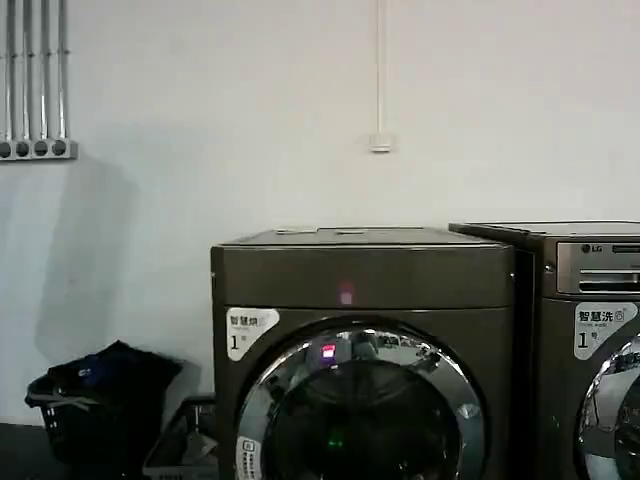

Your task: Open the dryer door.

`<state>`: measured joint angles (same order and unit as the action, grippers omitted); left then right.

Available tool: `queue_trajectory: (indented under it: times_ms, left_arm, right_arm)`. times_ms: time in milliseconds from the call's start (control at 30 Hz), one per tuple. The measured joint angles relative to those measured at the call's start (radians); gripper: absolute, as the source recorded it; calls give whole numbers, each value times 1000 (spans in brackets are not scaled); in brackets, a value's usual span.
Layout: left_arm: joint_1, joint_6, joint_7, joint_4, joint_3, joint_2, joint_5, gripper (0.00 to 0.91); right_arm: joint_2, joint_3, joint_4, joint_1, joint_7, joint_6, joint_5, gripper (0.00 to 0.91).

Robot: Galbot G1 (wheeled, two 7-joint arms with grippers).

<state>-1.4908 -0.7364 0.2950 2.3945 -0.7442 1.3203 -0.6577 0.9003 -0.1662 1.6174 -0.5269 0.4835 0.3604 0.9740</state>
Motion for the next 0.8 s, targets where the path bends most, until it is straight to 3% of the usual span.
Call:
queue_trajectory:
  times_ms: [100, 433, 800]
  left_arm:
    - [-10, 0, 0, 8, -8, 5, 2, 907]
    - [-39, 0, -2, 23, -21, 21, -6, 907]
    - [-58, 0, -7, 33, -23, 27, -3, 907]
  right_arm:
    - [37, -69, -85, 68, 75, -4, 41, 907]
    - [153, -205, -318, 218, 183, -13, 39, 907]
    - [242, -252, -464, 303, 207, -32, 24, 907]
